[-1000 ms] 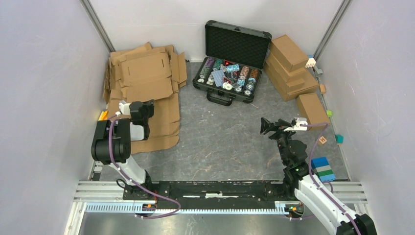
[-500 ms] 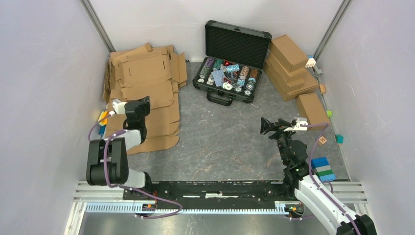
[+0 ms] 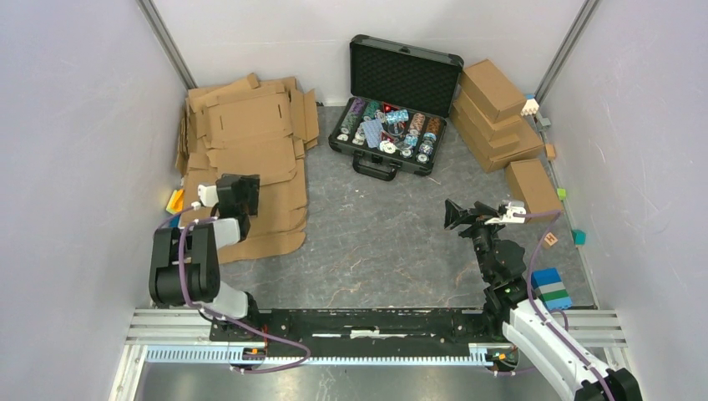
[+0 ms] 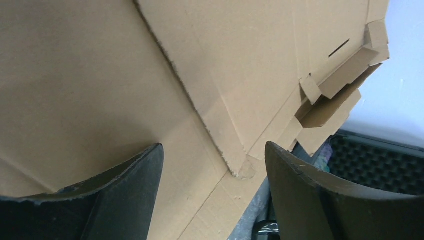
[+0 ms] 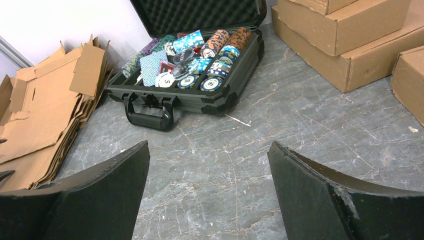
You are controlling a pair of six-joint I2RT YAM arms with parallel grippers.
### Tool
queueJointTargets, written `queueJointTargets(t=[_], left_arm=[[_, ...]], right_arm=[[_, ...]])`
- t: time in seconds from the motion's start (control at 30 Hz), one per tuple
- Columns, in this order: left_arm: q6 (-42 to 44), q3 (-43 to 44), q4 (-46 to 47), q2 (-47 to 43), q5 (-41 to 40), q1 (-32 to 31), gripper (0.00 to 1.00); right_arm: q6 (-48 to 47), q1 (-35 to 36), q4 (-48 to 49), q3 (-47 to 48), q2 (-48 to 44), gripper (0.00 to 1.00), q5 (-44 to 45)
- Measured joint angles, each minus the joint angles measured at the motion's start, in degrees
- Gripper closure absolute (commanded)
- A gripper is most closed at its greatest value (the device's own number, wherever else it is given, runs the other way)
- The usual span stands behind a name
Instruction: Fold the paper box
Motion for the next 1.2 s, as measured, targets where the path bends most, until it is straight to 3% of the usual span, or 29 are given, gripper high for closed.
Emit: queueJointTargets(t=[0.43,0.53,0.6,0.97,1.2], left_arm=[[-2.69,4.87,11.45,11.56,5.44,1.51,0.24],[-2.75,5.4,15.04,13.97,6.34,1.55,0.39],[-2.93,5.27,17.55,15.43,6.64,1.57,0.43],[-2.89,3.28,30.88,18.4,8.11,1.75,0.4],[-2.91,3.69,30.71,18.4,8.09,1.75,0.38]], right_arm=[[0.0,0.0,0.0,0.0,-0.22,0.07,-0.09],[0.0,0.0,0.04,0.0,-0.22,0.07,-0.11],[0.0,0.0,0.07,0.0,-0.22,0.07,-0.15],[0.0,0.0,0.46,0.0,-0.22,0.07,-0.33],[0.0,0.0,0.5,0.0,0.11,0.07,-0.52]])
